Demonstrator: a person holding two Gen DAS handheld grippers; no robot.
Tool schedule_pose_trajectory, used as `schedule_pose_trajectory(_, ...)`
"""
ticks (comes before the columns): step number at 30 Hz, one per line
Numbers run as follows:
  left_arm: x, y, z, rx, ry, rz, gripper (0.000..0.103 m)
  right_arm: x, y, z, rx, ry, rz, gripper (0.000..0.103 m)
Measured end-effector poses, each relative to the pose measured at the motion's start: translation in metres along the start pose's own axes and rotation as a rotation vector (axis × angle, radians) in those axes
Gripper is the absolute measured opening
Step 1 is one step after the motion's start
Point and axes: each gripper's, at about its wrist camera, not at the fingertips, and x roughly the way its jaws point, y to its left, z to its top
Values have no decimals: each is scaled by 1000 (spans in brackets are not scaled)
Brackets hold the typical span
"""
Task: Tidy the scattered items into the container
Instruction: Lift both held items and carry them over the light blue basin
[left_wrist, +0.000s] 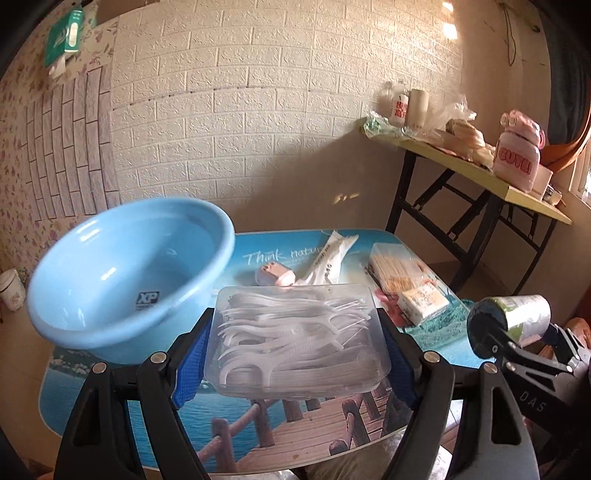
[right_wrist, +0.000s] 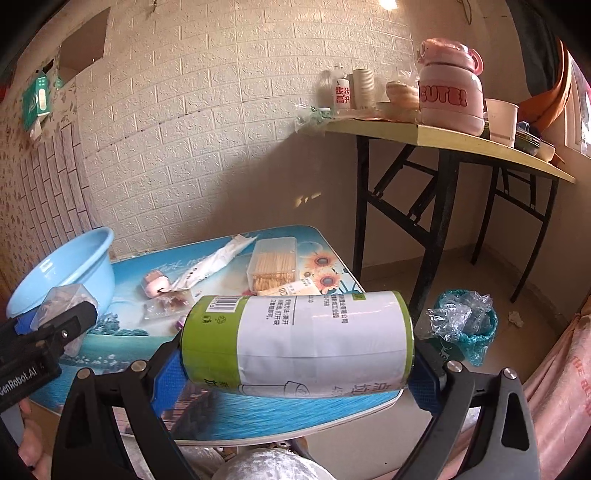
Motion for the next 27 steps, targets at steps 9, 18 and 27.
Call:
schedule_pose_trajectory(9,-41,23,16,-37,-57,41,79,-33,20,17,-33,-12,55,97)
schedule_pose_trajectory(18,-71,61,13,-80,-94,85,79,-67,51,28,-85,-50,93,97)
schedule_pose_trajectory(27,-95,107,16,-100,-129,167,79,-75,104,40,-162,-66,195,97)
